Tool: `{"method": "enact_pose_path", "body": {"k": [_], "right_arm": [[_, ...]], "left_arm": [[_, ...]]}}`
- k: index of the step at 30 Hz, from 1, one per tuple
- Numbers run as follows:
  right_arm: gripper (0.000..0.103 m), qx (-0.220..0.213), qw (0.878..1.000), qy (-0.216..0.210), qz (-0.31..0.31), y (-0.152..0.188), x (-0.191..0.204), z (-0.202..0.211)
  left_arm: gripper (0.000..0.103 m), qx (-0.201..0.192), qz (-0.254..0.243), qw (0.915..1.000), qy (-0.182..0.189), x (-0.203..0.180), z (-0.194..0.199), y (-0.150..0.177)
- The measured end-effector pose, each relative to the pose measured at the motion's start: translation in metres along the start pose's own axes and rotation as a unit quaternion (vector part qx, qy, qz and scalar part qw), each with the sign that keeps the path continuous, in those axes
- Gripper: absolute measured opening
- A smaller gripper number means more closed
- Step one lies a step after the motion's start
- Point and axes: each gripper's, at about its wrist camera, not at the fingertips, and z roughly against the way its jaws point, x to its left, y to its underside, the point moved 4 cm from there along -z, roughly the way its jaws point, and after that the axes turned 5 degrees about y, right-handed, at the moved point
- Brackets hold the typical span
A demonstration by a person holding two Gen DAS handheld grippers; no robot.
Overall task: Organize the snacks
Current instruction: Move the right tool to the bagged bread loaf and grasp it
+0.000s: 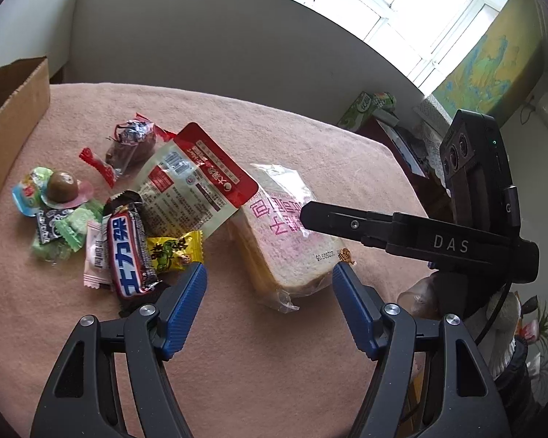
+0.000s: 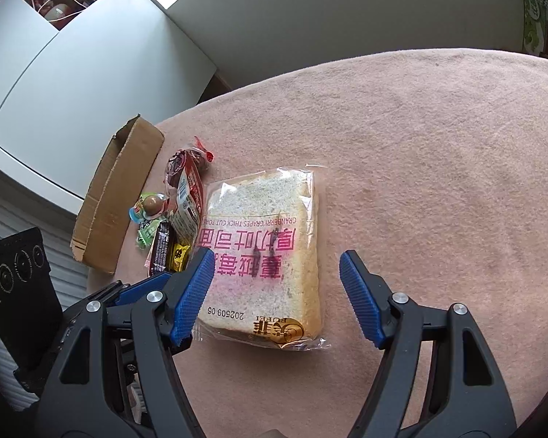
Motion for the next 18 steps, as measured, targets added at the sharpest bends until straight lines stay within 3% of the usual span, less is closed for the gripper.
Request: {"method": "enact_pose_path", "body": {"k": [10, 18], "right_arm": [[0.073, 0.024, 0.999, -0.042, -0.009, 0.005, 0.000, -0.008], [0.063, 0.021, 0.999, -0.029, 0.005, 0.009, 0.006, -0.001]], "left_arm": [[0.069, 0.030, 0.012, 0.9992, 0.026, -0.001, -0.029, -0.007], [0.062, 0.040, 0.006, 0.9984, 0.040, -0.013, -0.047, -0.019]]}}
